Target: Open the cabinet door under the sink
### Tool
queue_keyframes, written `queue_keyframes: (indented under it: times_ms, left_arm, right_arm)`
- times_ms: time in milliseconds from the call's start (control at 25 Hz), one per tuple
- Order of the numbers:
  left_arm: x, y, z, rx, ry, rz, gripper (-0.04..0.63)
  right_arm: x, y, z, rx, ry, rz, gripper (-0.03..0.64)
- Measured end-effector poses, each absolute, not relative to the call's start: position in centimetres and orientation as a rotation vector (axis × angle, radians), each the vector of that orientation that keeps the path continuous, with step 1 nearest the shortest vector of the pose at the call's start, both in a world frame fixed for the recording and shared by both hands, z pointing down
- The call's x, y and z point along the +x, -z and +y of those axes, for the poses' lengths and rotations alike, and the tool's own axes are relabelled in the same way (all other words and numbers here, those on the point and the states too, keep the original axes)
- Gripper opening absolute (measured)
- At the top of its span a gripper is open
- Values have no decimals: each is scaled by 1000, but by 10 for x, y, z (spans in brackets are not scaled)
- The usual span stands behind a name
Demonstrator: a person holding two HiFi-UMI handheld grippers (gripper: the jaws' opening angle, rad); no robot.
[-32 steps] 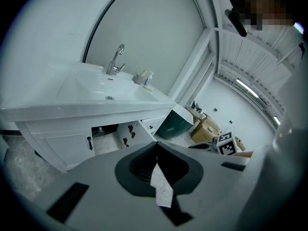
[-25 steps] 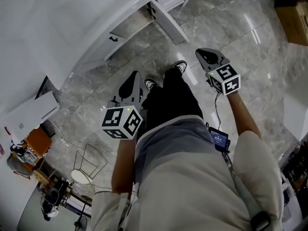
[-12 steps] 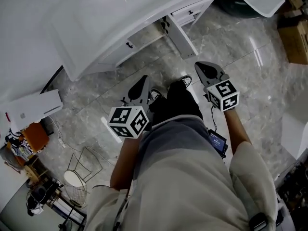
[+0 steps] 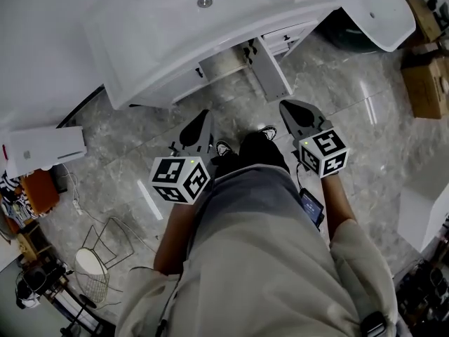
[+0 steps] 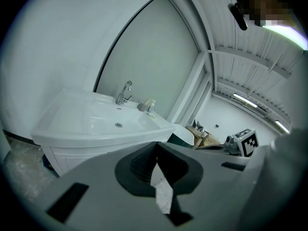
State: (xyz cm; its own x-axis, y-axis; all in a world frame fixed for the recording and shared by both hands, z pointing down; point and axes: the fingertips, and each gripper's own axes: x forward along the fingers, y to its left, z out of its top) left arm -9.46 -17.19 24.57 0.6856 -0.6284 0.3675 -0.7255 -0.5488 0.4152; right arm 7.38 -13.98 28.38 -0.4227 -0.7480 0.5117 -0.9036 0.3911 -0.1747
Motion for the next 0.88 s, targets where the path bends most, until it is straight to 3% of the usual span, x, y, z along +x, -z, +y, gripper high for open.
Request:
queue_keyframes:
  times_ms: [880]
  left_arm:
    - [-175, -227, -171, 2297, -218, -1218, -3]
  right_arm:
    - [10, -212, -146, 1432, -519, -2413, 11]
